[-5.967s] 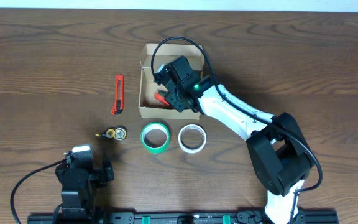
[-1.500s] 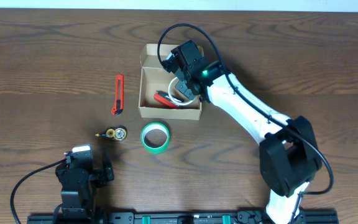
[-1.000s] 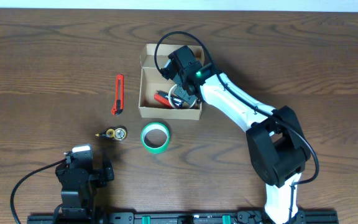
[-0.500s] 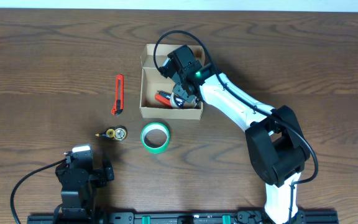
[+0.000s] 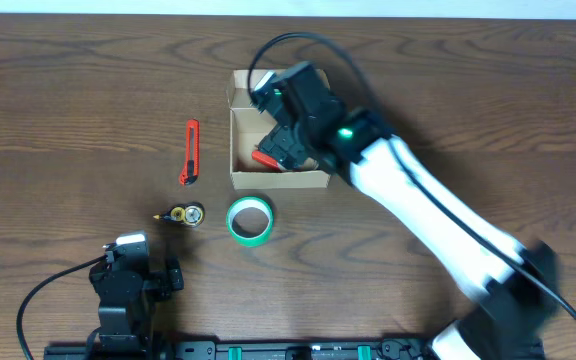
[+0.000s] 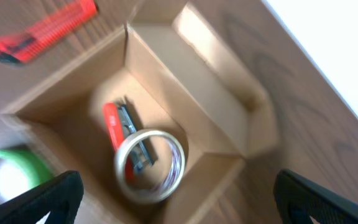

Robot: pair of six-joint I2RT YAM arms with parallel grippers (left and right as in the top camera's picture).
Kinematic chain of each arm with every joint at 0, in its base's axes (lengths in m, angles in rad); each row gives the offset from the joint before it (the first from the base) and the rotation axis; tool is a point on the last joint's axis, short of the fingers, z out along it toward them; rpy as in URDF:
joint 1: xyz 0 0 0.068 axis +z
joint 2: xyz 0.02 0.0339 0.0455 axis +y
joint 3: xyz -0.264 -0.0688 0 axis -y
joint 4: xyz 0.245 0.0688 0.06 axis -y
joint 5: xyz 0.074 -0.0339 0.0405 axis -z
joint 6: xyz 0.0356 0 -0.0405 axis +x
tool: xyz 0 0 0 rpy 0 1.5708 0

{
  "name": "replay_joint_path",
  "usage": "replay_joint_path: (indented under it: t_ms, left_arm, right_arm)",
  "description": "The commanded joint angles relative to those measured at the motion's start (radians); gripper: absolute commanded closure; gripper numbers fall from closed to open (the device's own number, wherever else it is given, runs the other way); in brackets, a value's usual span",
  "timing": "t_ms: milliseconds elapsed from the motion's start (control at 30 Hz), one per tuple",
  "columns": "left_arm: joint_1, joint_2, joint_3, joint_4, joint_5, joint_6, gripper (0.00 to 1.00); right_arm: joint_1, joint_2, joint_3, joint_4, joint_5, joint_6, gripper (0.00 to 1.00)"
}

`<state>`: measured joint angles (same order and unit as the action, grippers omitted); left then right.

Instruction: Pack container

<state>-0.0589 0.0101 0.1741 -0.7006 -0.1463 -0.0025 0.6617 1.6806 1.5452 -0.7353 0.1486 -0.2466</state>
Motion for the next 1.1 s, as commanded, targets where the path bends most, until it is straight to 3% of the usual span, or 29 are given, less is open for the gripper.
replay_joint_path:
  t_ms: [0,167,433,733,867,1067]
  left_arm:
    - [0.006,-0.006,-0.010,-0.002,-0.014,0.006,0.05]
    - [0.006,-0.006,-0.010,-0.002,-0.014,0.006,0.05]
    - [0.006,-0.006,-0.010,-0.002,-0.014,0.006,0.05]
    - [0.006,-0.006,-0.010,-0.002,-0.014,0.006,0.05]
    - [0.006,-0.006,-0.010,-0.002,-0.014,0.006,0.05]
    - [0.006,-0.006,-0.010,-0.002,-0.014,0.006,0.05]
  right_arm:
    - [-0.001,-0.127,0.018,-0.071,-0.018,0.153,0.01]
    - [-0.008,-0.336,-0.076,-0.193,0.066,0.302,0.01]
    - [0.008,-0.841,-0.533,-0.114,0.110,0.441,0.01]
    - [0.007,-1.379,-0.859,-0.146,0.114,0.459,0.01]
    - [0.007,-1.490,-0.910,-0.153,0.113,0.459,0.01]
    - [0.007,-1.504,-0.914,-0.174,0.113,0.459,0.01]
